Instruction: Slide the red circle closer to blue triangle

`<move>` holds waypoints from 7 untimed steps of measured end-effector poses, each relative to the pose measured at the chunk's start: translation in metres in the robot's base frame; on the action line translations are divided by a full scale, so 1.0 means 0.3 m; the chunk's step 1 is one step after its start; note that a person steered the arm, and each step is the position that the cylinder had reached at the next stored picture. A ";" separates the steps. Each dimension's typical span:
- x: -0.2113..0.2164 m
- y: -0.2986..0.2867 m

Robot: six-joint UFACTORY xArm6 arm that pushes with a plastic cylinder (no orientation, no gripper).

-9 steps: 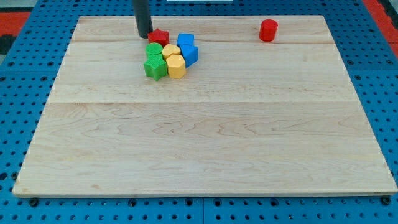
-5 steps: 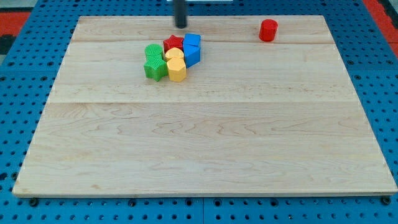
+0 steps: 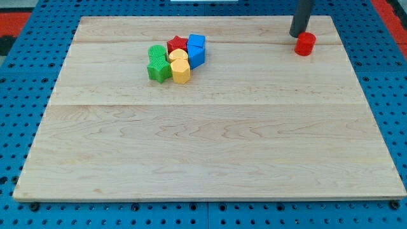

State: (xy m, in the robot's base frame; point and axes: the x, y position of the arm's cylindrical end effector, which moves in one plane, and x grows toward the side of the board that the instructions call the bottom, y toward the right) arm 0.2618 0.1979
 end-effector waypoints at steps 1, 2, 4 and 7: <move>0.028 0.078; 0.064 0.084; 0.062 0.202; 0.314 -0.110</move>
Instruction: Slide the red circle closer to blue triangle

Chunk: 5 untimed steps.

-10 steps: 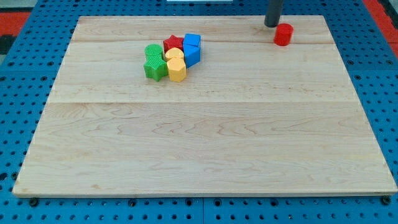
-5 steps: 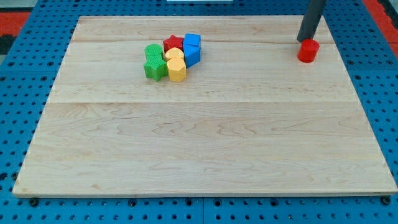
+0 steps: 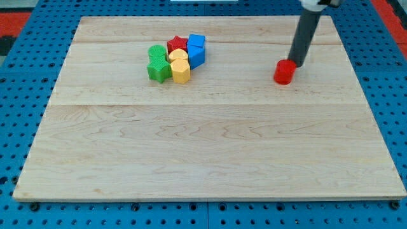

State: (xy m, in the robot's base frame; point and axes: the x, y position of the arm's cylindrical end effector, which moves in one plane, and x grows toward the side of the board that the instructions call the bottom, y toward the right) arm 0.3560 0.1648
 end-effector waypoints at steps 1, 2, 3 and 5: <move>0.080 0.115; 0.123 0.014; 0.113 -0.198; 0.067 -0.370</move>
